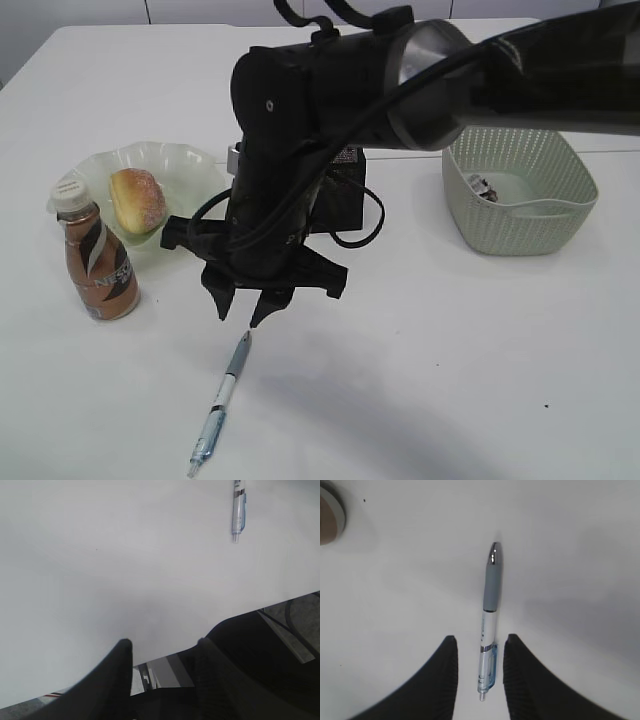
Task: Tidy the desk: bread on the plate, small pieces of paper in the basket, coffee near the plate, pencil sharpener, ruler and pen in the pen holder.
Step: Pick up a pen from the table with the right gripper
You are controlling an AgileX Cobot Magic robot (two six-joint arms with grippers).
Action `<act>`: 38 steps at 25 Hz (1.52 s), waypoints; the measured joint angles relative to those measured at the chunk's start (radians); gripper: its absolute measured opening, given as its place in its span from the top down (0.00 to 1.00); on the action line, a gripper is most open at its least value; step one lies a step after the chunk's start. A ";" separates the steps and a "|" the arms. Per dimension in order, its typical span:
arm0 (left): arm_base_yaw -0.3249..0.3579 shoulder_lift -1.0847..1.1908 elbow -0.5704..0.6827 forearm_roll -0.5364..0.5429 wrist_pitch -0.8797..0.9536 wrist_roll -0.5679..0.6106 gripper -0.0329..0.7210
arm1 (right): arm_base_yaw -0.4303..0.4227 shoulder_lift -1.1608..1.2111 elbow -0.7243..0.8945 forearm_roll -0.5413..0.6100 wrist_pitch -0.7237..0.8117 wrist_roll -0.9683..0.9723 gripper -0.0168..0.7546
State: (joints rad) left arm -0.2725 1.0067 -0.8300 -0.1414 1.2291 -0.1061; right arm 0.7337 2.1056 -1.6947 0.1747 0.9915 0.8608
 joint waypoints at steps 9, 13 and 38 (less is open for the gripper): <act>0.000 0.000 0.000 0.000 0.000 0.001 0.55 | 0.000 0.000 0.000 -0.002 0.000 -0.004 0.64; 0.000 0.000 0.000 0.000 0.000 0.001 0.55 | 0.000 0.000 0.000 -0.002 0.000 -0.003 0.64; 0.000 0.000 0.000 0.011 0.000 0.010 0.55 | 0.000 0.000 0.000 -0.014 0.000 -0.006 0.64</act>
State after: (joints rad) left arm -0.2725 1.0067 -0.8300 -0.1307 1.2291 -0.0964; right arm 0.7337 2.1056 -1.6947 0.1611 0.9915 0.8551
